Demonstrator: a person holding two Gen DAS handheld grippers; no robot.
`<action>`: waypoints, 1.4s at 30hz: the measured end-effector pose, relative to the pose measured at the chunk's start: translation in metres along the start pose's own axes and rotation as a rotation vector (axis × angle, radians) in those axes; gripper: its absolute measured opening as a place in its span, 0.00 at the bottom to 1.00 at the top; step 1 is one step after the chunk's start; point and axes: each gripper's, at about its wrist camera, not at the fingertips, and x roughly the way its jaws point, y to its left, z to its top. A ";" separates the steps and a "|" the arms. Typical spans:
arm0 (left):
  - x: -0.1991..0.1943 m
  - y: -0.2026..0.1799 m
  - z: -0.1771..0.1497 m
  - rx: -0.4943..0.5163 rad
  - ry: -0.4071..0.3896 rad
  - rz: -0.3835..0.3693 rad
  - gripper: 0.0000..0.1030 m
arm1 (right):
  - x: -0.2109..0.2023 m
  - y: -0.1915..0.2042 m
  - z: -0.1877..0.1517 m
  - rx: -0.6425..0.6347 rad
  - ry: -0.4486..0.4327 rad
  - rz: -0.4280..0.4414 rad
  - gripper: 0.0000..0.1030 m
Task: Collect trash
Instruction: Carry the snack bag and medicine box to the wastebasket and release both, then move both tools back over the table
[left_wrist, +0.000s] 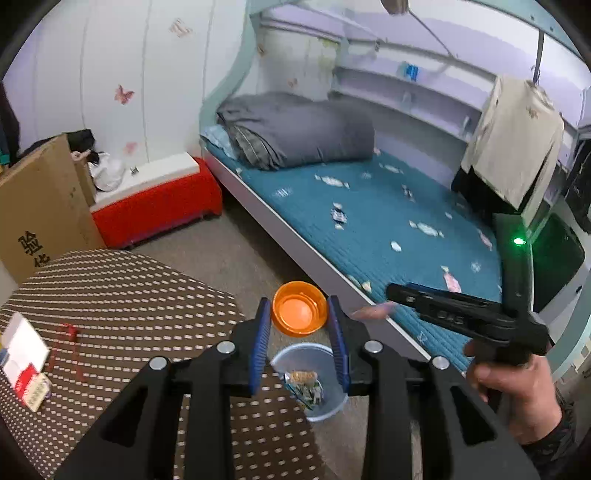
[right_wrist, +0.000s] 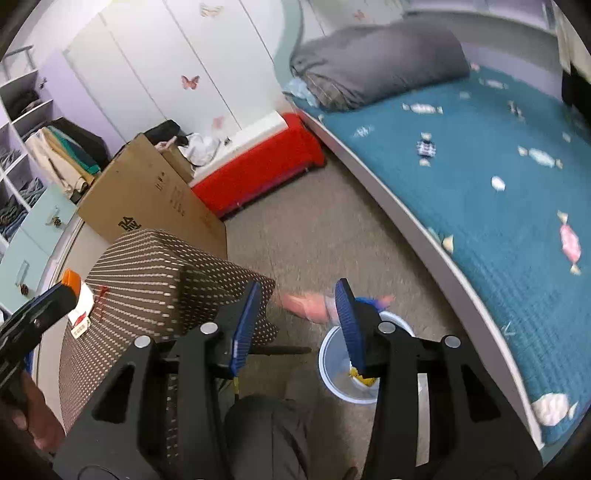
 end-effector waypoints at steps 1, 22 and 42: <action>0.006 -0.003 0.000 0.004 0.011 -0.002 0.29 | 0.011 -0.005 -0.002 0.007 0.020 -0.002 0.42; 0.144 -0.041 -0.010 0.086 0.294 -0.005 0.88 | -0.020 -0.078 -0.018 0.242 -0.030 -0.030 0.92; 0.007 0.009 -0.016 -0.037 0.057 0.026 0.92 | -0.050 0.017 -0.016 0.082 -0.079 -0.006 0.94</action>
